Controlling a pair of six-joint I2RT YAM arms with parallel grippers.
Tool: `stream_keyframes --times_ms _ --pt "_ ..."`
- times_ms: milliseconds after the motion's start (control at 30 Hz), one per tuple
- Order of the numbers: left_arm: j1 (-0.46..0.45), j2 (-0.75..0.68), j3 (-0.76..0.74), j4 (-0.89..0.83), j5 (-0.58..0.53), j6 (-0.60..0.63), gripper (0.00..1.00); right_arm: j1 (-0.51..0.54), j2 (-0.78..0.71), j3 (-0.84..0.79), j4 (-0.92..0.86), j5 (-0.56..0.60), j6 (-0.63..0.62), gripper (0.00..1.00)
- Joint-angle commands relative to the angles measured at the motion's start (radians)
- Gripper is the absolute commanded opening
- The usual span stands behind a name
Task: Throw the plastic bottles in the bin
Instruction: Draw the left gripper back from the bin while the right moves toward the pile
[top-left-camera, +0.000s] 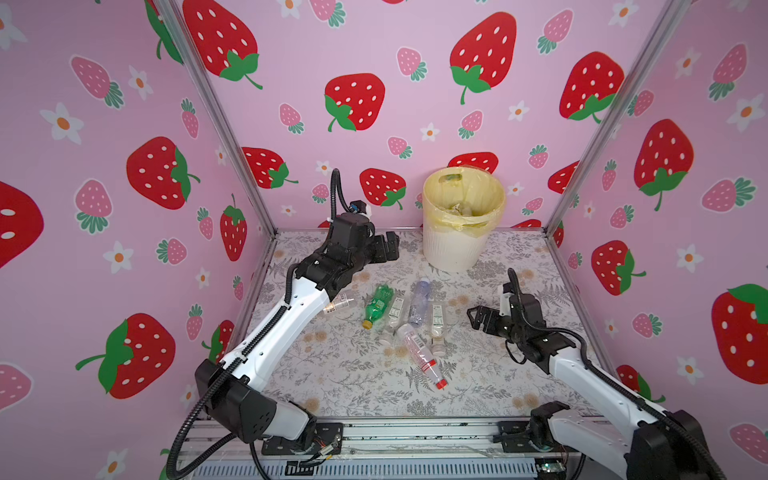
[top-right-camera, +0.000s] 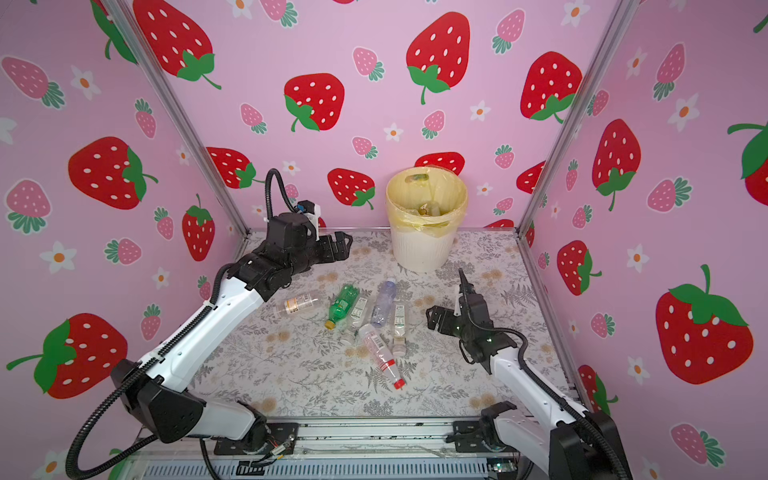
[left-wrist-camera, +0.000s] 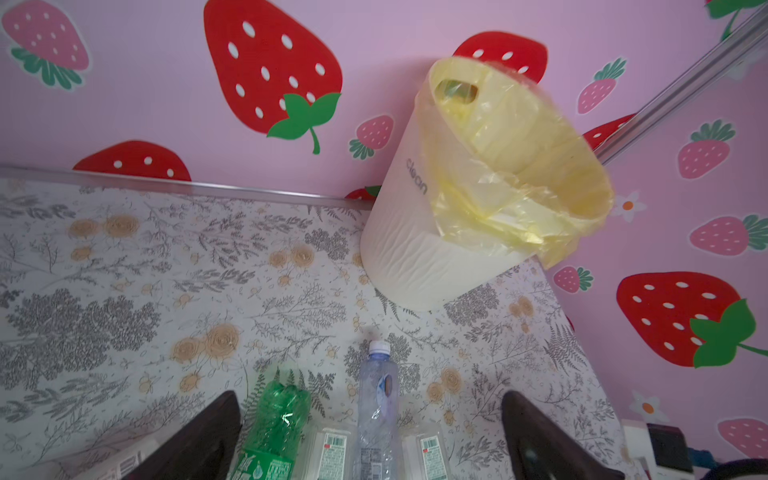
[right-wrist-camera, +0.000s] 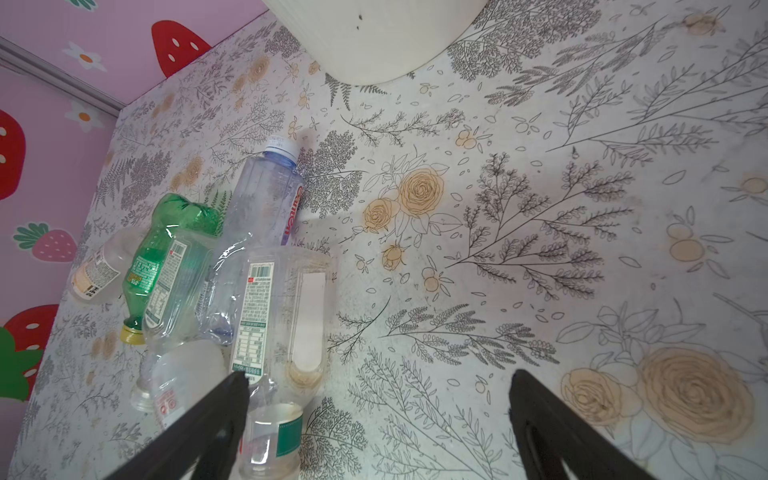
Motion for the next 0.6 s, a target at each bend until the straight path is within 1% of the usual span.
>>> stream_keyframes --times_ms 0,167,267,467,567 --pt "0.050 -0.024 -0.070 -0.040 0.052 -0.066 0.99 0.038 0.028 0.015 0.011 0.009 0.045 0.99" --pt "0.177 -0.030 -0.107 -0.106 0.177 -0.117 1.00 0.096 0.055 0.047 -0.002 0.053 0.055 0.99" --pt "0.222 -0.034 -0.127 -0.151 0.217 -0.109 0.99 0.118 0.072 0.057 0.002 0.069 0.062 1.00" --pt "0.265 -0.069 -0.205 -0.203 0.208 -0.050 0.99 0.166 0.130 0.088 0.016 0.096 0.061 1.00" --pt "0.288 -0.104 -0.240 -0.197 0.232 0.020 1.00 0.198 0.158 0.102 0.014 0.127 0.059 0.99"
